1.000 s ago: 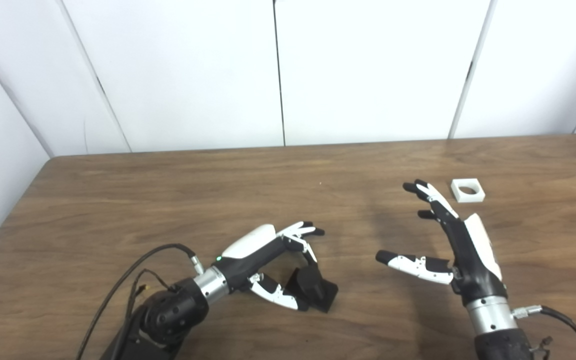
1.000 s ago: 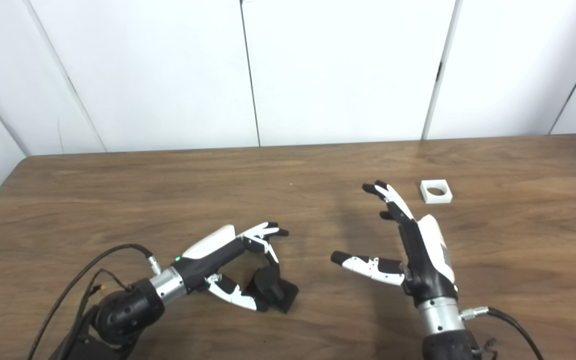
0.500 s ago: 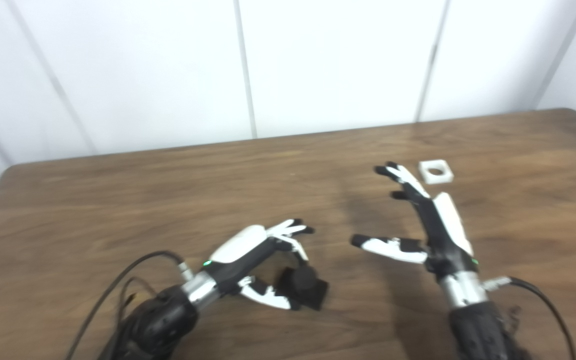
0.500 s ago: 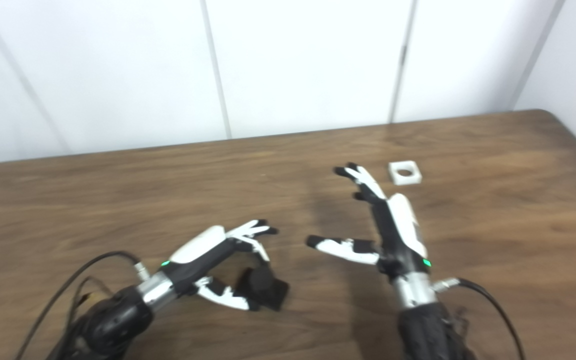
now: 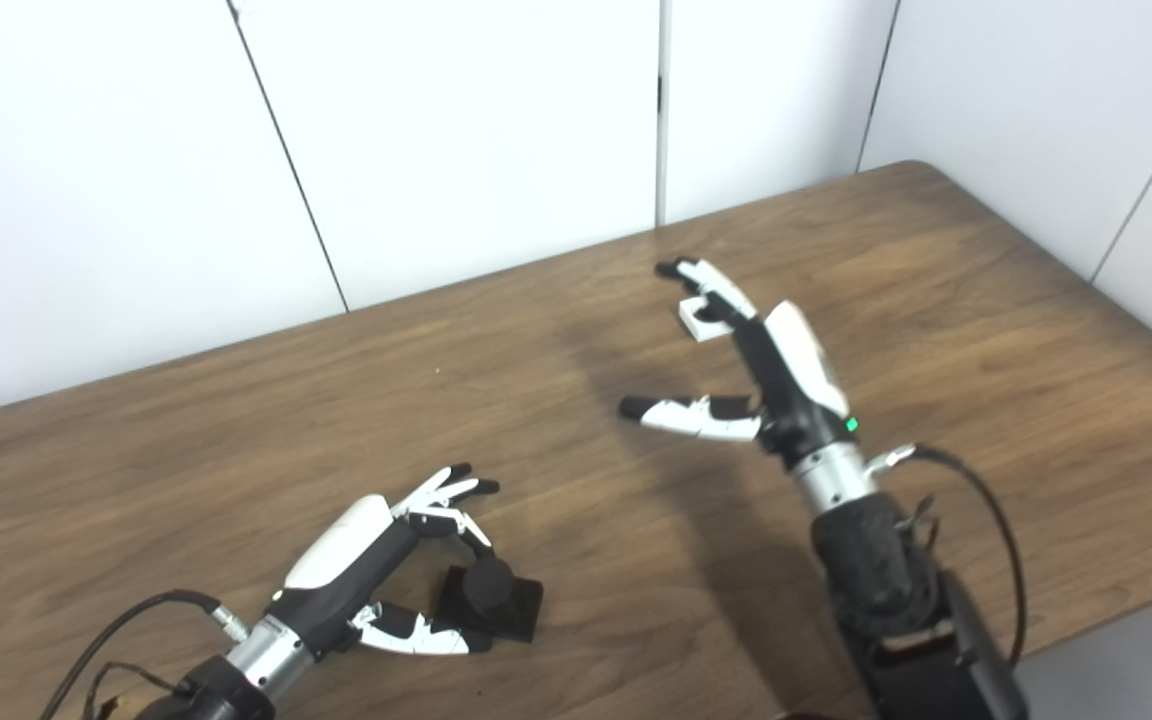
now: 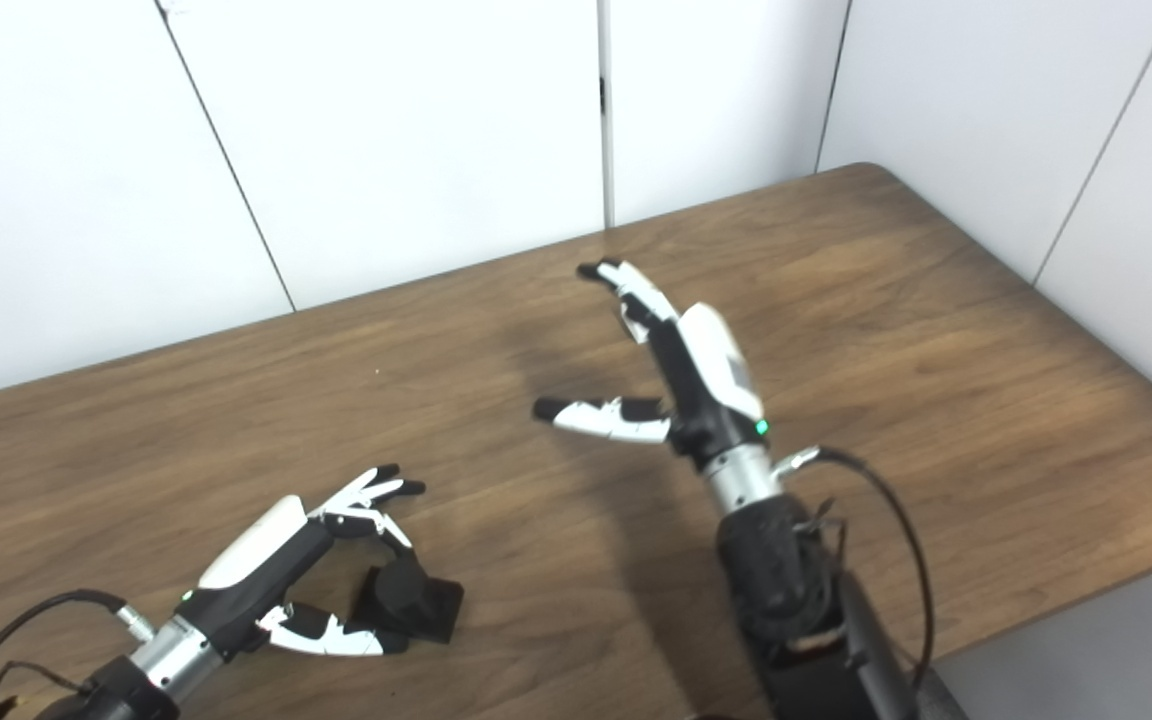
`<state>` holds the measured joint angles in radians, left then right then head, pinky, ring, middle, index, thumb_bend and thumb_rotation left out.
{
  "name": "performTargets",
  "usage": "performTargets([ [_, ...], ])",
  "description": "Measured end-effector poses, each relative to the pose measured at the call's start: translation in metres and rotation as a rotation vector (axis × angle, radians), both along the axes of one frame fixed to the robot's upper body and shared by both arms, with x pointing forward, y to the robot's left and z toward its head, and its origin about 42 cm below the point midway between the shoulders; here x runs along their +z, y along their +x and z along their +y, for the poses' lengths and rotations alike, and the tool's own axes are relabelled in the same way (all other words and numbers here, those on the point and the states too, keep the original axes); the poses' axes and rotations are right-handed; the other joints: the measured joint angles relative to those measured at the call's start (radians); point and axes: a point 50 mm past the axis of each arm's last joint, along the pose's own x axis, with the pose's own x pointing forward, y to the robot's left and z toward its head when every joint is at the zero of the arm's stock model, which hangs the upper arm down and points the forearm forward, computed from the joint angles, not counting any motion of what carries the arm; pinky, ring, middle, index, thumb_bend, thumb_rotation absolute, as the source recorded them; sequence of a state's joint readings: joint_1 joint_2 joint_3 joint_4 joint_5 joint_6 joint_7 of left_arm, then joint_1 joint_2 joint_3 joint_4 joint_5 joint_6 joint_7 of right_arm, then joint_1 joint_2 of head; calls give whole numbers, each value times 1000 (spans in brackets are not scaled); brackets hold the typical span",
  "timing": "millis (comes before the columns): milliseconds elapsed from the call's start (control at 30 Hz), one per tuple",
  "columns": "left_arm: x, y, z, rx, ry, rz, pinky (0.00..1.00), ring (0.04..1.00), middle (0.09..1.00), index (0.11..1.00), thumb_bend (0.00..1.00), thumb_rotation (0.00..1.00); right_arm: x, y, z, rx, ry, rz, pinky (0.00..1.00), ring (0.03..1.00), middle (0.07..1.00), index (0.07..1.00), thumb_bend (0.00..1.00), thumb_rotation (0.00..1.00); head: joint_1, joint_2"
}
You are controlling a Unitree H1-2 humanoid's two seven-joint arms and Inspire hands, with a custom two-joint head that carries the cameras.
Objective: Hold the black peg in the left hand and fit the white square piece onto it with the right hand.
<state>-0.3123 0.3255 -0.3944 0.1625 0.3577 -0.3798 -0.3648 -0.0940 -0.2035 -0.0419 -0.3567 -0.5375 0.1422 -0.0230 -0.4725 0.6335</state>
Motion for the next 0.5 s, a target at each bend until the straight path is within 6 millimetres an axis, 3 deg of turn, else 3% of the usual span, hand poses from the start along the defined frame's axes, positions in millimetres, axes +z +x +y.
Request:
performTargets([
  [233,-2,0,0,-5,-8,-5,924,988,912,491,522,62,32,28,-28,-18,-157,-9,748,900,932,844,750,351,-9,-9],
  [367,-2,0,0,-8,-9,-8,919,987,913,491,522,60,35,52,-39,-35,-239,64,682,895,952,838,774,372,-8,-14],
  [500,-2,0,0,-11,-11,-12,916,986,910,491,522,60,34,77,-59,-71,-356,159,715,943,983,820,780,386,-1,-15],
])
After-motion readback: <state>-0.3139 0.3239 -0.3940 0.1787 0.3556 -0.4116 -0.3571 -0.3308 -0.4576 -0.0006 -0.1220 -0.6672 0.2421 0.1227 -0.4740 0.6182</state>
